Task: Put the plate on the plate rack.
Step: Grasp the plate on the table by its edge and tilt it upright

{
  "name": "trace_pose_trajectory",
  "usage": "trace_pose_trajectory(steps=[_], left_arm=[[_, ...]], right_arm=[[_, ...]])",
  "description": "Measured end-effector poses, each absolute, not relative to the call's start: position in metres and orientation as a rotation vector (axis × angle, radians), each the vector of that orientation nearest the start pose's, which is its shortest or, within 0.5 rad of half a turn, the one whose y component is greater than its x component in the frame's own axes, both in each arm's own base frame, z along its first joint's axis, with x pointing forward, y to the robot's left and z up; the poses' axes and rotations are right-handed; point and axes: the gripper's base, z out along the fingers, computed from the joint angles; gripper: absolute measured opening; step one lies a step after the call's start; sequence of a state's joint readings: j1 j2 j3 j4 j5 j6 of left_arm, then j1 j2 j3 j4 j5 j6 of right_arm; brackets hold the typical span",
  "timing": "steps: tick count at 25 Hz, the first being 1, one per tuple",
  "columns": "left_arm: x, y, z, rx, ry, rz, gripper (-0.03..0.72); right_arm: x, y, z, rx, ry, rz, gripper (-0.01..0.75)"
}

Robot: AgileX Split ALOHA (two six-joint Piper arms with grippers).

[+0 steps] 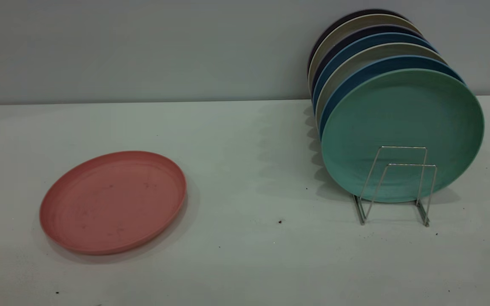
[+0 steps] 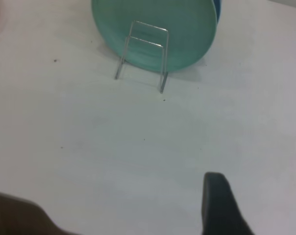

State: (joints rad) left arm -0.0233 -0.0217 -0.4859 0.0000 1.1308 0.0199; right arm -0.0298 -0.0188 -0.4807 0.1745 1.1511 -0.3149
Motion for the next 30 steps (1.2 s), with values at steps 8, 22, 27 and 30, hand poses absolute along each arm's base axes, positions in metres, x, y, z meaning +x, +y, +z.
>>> trace_pose_trajectory(steps=[8, 22, 27, 30], left_arm=[[-0.010, 0.000, 0.268, 0.046, 2.106, -0.002, 0.419], [-0.010, 0.000, 0.268, 0.044, 2.106, -0.003, 0.419], [-0.006, 0.000, 0.281, 0.051, 2.001, 0.003, 0.419], [0.011, 0.000, 0.284, 0.034, 2.074, -0.009, 0.419]], right_arm=[[-0.010, 0.015, 0.266, -0.319, 2.098, 0.008, 0.403], [-0.010, 0.015, 0.266, -0.317, 2.094, 0.008, 0.403], [-0.002, 0.018, 0.275, -0.304, 2.058, 0.055, 0.403], [0.018, 0.020, 0.282, -0.279, 2.076, 0.128, 0.403]])
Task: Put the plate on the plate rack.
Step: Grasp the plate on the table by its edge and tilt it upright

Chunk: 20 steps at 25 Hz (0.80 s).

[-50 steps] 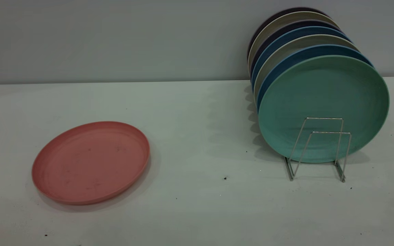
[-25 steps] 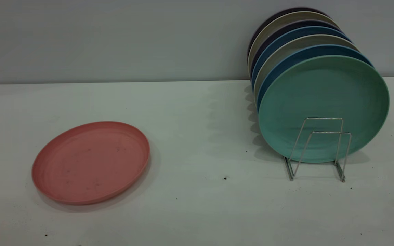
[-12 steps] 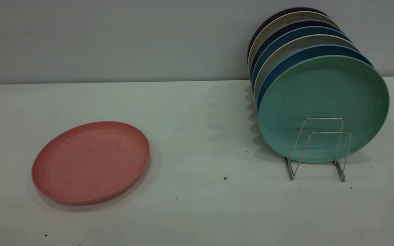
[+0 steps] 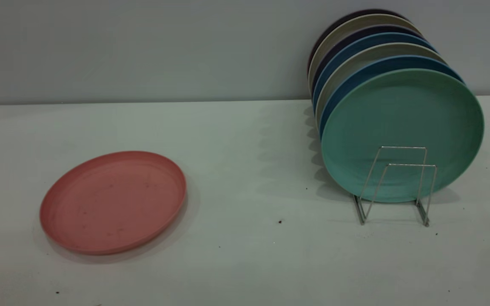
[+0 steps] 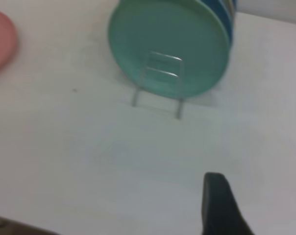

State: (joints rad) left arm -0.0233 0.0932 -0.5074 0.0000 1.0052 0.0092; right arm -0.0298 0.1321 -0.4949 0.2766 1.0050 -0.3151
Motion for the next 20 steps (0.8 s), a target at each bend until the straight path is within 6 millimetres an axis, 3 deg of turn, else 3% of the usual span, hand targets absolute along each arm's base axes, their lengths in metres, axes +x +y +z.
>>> trace_pose_trajectory(steps=[7, 11, 15, 20], left_arm=[[0.095, -0.002, 0.284, -0.054, 2.298, -0.048, 0.419], [0.156, -0.004, 0.265, -0.099, 2.441, -0.066, 0.419], [0.216, -0.007, 0.230, -0.135, 2.559, -0.088, 0.419], [0.283, 0.005, 0.167, -0.214, 2.722, -0.110, 0.419]], right_arm=[[0.083, 0.028, 0.298, -0.300, 2.160, 0.282, 0.403], [0.120, 0.032, 0.294, -0.333, 2.207, 0.366, 0.403], [0.142, 0.036, 0.283, -0.370, 2.246, 0.432, 0.403], [0.156, 0.038, 0.275, -0.398, 2.271, 0.466, 0.403]])
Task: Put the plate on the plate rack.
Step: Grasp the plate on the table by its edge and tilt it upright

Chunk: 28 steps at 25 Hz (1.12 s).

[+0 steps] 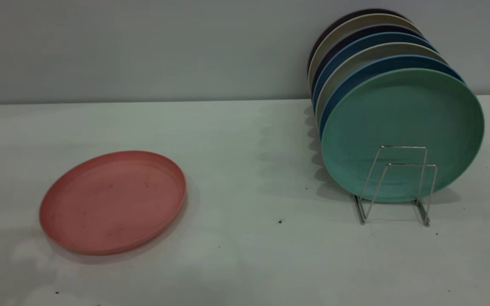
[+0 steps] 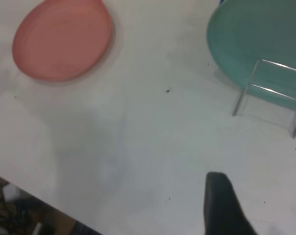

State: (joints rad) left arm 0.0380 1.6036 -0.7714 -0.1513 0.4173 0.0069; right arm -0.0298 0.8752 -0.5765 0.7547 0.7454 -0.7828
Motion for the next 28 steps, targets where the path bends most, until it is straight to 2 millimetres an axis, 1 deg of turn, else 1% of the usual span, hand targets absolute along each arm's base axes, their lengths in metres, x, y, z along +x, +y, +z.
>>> trace_pose_trajectory(steps=[2, 4, 6, 8, 11, 14, 20, 22, 25, 28], left_arm=[[0.305, 0.011, 0.140, -0.240, 2.788, -0.155, 0.419], [0.324, 0.012, 0.112, -0.230, 2.846, -0.211, 0.419], [0.339, 0.009, 0.092, -0.222, 2.870, -0.273, 0.419], [0.349, 0.008, 0.079, -0.238, 2.871, -0.306, 0.419], [0.358, 0.009, 0.079, -0.259, 2.830, -0.299, 0.419], [0.361, 0.015, 0.081, -0.308, 2.813, -0.294, 0.419], [0.357, 0.049, 0.081, -0.456, 2.796, -0.261, 0.419], [0.357, 0.055, 0.081, -0.467, 2.791, -0.254, 0.419], [0.358, 0.053, 0.079, -0.447, 2.788, -0.249, 0.419], [0.359, 0.047, 0.074, -0.428, 2.794, -0.262, 0.419]], right_arm=[[0.157, 0.038, 0.275, -0.404, 2.269, 0.463, 0.403], [0.157, 0.038, 0.275, -0.408, 2.267, 0.460, 0.403], [0.158, 0.037, 0.274, -0.409, 2.266, 0.458, 0.403], [0.158, 0.037, 0.274, -0.409, 2.266, 0.458, 0.403], [0.158, 0.037, 0.274, -0.410, 2.266, 0.458, 0.403], [0.158, 0.037, 0.275, -0.408, 2.262, 0.453, 0.403], [0.159, 0.037, 0.275, -0.403, 2.258, 0.452, 0.403], [0.159, 0.037, 0.275, -0.403, 2.258, 0.452, 0.403], [0.159, 0.037, 0.275, -0.403, 2.258, 0.452, 0.403], [0.159, 0.037, 0.275, -0.401, 2.256, 0.450, 0.403]])
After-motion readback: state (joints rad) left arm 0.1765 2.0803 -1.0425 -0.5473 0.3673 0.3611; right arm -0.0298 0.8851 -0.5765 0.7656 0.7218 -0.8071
